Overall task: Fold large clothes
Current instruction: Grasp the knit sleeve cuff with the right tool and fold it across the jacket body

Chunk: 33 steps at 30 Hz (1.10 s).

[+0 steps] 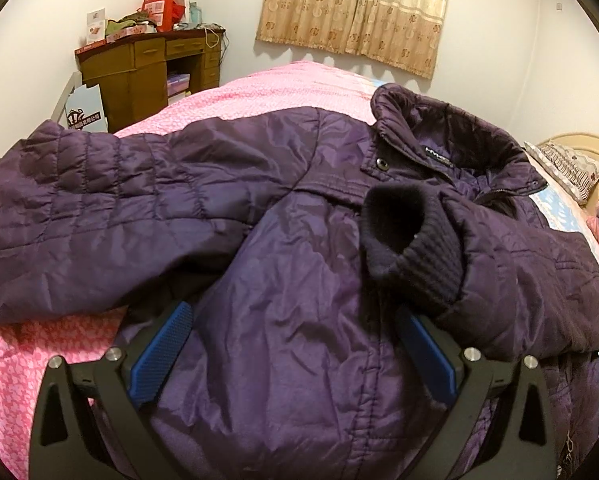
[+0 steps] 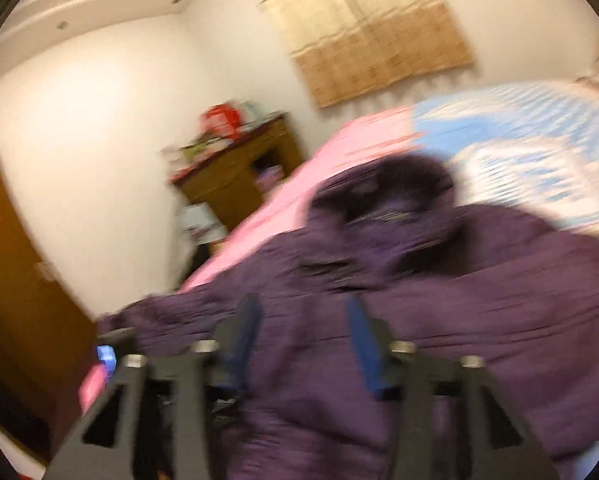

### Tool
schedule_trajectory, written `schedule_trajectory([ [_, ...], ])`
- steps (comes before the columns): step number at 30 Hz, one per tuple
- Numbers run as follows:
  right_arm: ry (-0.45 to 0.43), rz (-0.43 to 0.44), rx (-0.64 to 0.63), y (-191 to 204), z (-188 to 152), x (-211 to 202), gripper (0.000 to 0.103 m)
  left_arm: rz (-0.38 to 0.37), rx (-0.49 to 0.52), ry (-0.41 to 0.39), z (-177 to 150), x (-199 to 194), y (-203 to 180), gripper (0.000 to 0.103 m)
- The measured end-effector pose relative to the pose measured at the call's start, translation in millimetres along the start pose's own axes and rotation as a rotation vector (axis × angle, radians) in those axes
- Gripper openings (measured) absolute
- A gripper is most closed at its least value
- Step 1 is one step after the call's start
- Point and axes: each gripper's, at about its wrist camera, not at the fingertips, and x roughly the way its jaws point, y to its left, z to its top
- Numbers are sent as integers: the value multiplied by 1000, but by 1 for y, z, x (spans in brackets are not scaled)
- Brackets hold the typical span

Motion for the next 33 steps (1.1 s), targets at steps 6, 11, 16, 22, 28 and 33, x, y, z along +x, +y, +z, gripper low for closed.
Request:
schedule_trajectory([
  [6, -46, -340, 99, -85, 15, -28, 29, 10, 4, 5, 0, -1, 0, 103],
  [11, 92, -435, 140, -132, -21, 11, 29, 18, 12, 27, 7, -17, -3, 103],
  [16, 80, -478, 134, -134, -25, 14, 29, 24, 30, -73, 40, -47, -23, 103],
  [22, 91, -479, 123, -128, -23, 4, 30, 90, 78, 25, 61, -1, -55, 103],
  [28, 24, -418, 65, -94, -14, -44, 30, 135, 106, 45, 40, 20, -53, 103],
  [33, 126, -445, 24, -98, -39, -15, 30, 166, 156, -11, 31, 20, -57, 103],
])
